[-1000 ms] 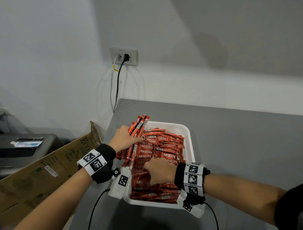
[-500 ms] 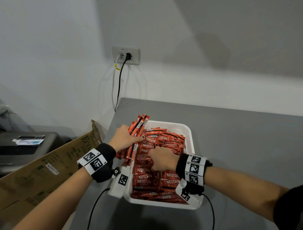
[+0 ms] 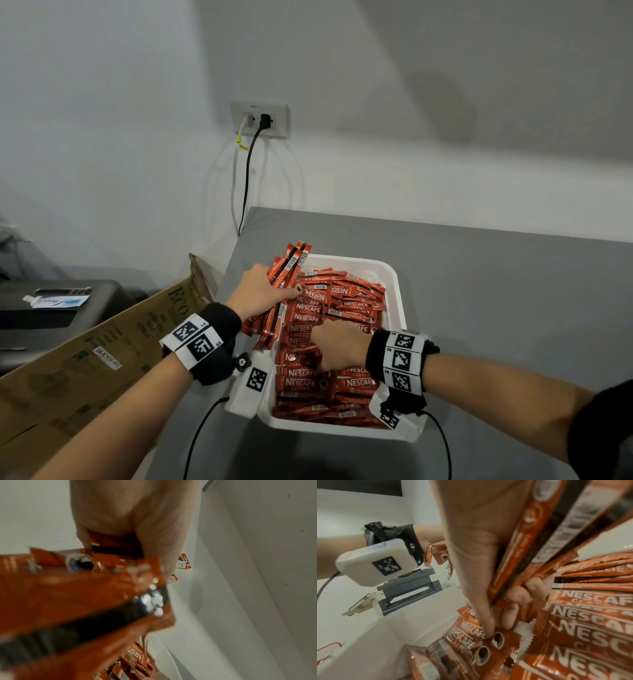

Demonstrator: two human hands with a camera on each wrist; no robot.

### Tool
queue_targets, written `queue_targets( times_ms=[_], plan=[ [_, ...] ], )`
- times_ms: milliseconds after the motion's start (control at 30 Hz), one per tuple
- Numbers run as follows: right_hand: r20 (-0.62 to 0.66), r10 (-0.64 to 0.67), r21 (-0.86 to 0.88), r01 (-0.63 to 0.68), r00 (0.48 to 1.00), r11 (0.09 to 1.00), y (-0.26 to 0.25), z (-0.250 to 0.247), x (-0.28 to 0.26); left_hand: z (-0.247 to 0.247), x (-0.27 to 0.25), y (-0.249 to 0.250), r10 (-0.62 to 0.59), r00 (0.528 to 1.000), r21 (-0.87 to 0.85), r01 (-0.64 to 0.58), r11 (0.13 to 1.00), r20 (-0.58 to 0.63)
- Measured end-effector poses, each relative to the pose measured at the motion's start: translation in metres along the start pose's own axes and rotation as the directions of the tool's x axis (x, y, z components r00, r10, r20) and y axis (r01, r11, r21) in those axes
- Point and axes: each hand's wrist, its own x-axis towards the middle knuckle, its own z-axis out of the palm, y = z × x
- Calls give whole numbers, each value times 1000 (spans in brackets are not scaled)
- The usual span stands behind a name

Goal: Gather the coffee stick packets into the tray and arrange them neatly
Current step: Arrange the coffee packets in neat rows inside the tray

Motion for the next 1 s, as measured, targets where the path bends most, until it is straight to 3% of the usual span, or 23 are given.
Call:
queue_targets(
  times_ms=[200, 400, 667, 833, 1000],
  plan=[
    [18, -10, 41, 9, 1000, 999, -4, -3, 0, 1, -1, 2, 1, 1000, -6, -1, 1000, 0],
    [-124, 37, 114, -23, 992, 993, -1, -13, 5, 0, -2, 1, 32, 999, 4, -32, 999, -8],
    [-100, -44, 68, 51, 994, 996, -11, -13, -3, -2, -2, 2, 21, 1000, -4, -21, 1000, -15],
    [51, -156, 43, 154, 986, 987, -26, 0, -16, -2, -3, 1, 17, 1000, -14, -17, 1000, -8],
    [13, -188, -64, 188, 982, 980, -29, 8, -15, -1, -2, -1, -5, 1000, -15, 5, 1000, -12]
  ],
)
